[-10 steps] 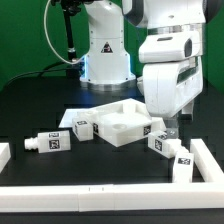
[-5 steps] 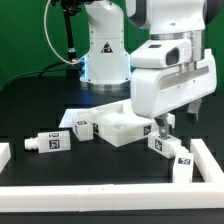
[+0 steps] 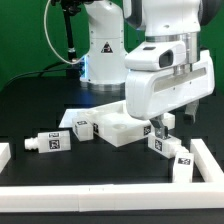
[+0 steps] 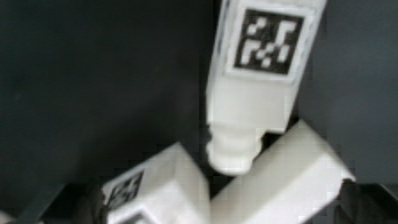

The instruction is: Assemble one leg

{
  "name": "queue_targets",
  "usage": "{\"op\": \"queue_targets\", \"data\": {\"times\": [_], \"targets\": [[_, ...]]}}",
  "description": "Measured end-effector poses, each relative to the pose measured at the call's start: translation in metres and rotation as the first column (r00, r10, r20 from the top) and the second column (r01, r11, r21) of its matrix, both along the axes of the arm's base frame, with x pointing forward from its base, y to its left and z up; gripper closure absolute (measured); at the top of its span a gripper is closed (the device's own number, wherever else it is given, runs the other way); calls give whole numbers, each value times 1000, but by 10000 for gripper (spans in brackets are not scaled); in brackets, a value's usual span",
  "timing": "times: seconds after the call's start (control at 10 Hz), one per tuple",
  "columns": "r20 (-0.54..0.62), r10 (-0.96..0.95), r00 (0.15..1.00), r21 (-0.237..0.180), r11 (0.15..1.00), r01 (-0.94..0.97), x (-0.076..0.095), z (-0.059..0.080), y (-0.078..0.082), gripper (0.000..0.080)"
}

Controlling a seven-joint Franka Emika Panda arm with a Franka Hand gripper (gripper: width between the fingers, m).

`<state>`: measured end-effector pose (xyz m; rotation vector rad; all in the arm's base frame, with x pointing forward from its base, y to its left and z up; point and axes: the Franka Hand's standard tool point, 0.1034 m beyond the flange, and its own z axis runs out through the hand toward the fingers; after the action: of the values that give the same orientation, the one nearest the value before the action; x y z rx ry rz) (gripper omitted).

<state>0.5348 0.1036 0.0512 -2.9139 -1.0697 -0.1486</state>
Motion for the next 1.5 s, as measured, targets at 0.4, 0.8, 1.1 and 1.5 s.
{"op": "queue_targets", "data": {"times": [0.4, 0.8, 1.1, 1.5], "targets": [[-5, -30, 1000, 6, 1000, 30, -20, -36, -9, 150], [-5, -29, 1000, 6, 1000, 29, -20, -36, -9, 518], [-5, -29, 1000, 6, 1000, 29, -20, -36, -9, 516], [-12, -215, 976, 6, 977, 215, -47, 34, 32, 516]]}}
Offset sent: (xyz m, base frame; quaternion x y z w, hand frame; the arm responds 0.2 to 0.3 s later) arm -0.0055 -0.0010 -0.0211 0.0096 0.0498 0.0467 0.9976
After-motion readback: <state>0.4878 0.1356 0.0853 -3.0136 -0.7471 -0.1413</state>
